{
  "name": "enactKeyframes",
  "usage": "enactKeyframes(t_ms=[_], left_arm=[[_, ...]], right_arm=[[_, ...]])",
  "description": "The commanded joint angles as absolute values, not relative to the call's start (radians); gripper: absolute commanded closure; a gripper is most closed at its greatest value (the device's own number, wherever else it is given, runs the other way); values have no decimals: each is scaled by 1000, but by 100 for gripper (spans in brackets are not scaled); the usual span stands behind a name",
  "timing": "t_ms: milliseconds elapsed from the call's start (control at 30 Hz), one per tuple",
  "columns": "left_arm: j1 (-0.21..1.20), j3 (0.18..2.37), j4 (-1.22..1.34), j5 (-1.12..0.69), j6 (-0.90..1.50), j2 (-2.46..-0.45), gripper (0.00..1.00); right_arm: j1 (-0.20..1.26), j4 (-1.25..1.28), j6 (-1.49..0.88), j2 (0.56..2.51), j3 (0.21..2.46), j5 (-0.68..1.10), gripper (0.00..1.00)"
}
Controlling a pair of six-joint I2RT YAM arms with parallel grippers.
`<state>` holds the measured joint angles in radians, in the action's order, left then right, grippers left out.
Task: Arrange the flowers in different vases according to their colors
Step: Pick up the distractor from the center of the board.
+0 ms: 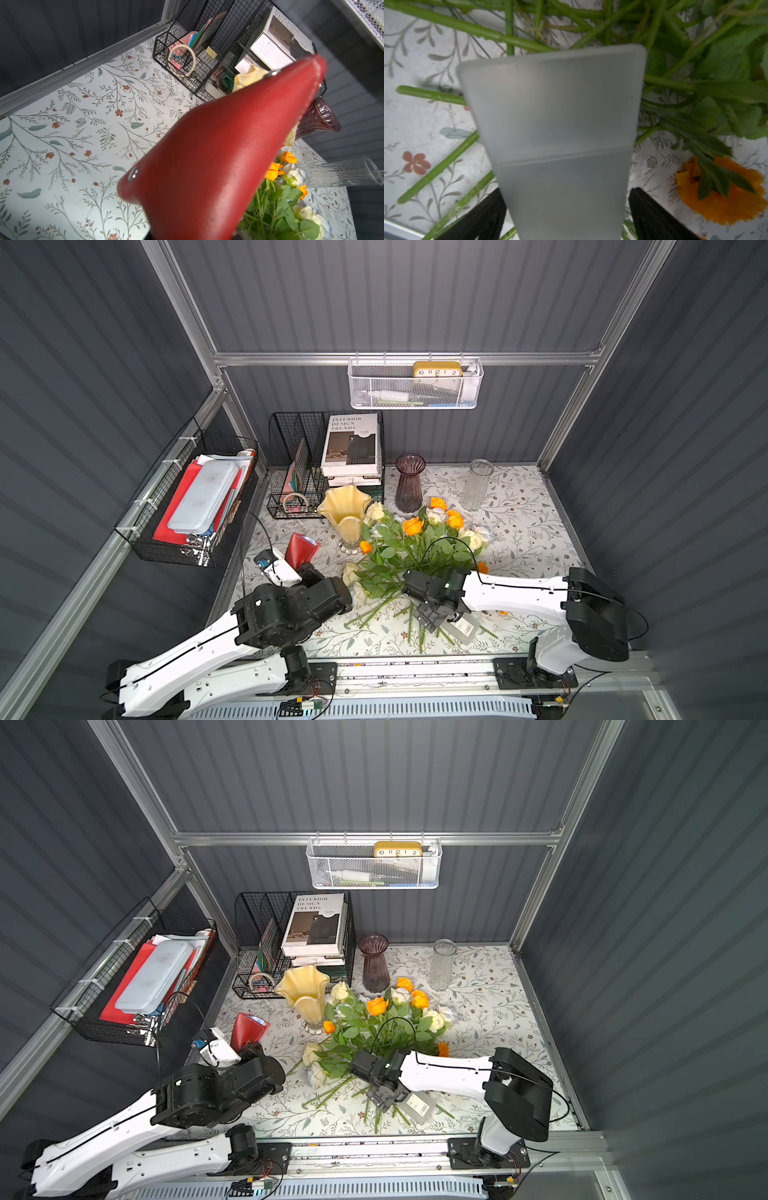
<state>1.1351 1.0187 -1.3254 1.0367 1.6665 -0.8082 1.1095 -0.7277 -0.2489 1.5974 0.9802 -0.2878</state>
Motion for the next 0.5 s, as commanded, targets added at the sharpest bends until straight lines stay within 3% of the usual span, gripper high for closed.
enactKeyframes(t_ms=[0,100,133,267,467], left_arm=[[1119,1014,-1345,1018,1673,-837,73],[1111,1014,-1337,1006,1692,-880,73],[1110,1015,-1340,1006,1700,-889,72],[1102,1071,-1300,1038,1639,-922,72],[891,1212,-1008,989,1131,-1024,71]], right_arm=[[1101,-711,-238,1599,983,-338,18],[1101,-691,-233,1575,974,-352,43],[1101,-696,-232,1567,974,-360,47],[1097,-727,-222,1497,994,-413,46],[950,-794,-209,1333,1058,-431,46]])
